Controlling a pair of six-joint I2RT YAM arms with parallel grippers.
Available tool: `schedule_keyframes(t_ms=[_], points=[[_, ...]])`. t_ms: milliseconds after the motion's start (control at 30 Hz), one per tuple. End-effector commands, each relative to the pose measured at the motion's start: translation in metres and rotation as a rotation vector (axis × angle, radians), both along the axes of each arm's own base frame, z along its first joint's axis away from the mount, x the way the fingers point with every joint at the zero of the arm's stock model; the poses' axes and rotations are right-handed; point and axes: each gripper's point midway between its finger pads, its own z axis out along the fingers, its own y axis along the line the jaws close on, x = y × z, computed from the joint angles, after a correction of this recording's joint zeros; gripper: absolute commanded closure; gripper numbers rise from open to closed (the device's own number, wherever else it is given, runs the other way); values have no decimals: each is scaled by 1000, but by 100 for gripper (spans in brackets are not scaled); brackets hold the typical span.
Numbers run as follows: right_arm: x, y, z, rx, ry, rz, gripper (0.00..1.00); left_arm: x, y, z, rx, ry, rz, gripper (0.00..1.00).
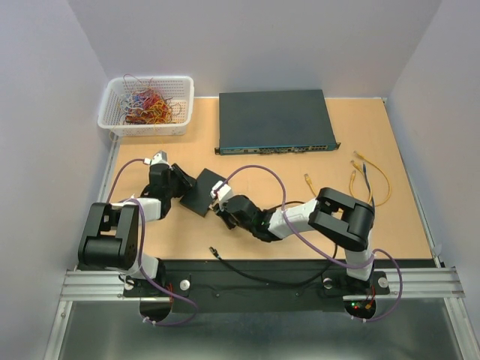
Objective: Insert the plug into the switch port
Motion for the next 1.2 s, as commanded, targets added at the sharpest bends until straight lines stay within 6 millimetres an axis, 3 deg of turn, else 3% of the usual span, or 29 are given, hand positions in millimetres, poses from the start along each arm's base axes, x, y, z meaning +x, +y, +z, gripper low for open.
schedule_keyframes(t_ms=[0,167,400,633,800,1167], points=[[11,12,15,32,-41,-11,81,0,-6,10,16,-7,-27,58],[19,16,20,31,-68,-27,82,-8,-20,11,17,7,-63,59],[29,13,28,22,-105,-55,83,-22,-24,4,20,60,-77,59],[38,-17,28,3,-109,-108,84,-42,-53,-2,-39,109,-143,58],[26,-29,29,22,-84,-92,85,-60,-80,-8,-76,133,-192,58],[26,-28,39,49,-89,-95,87,-89,-104,-31,-106,164,-232,58]])
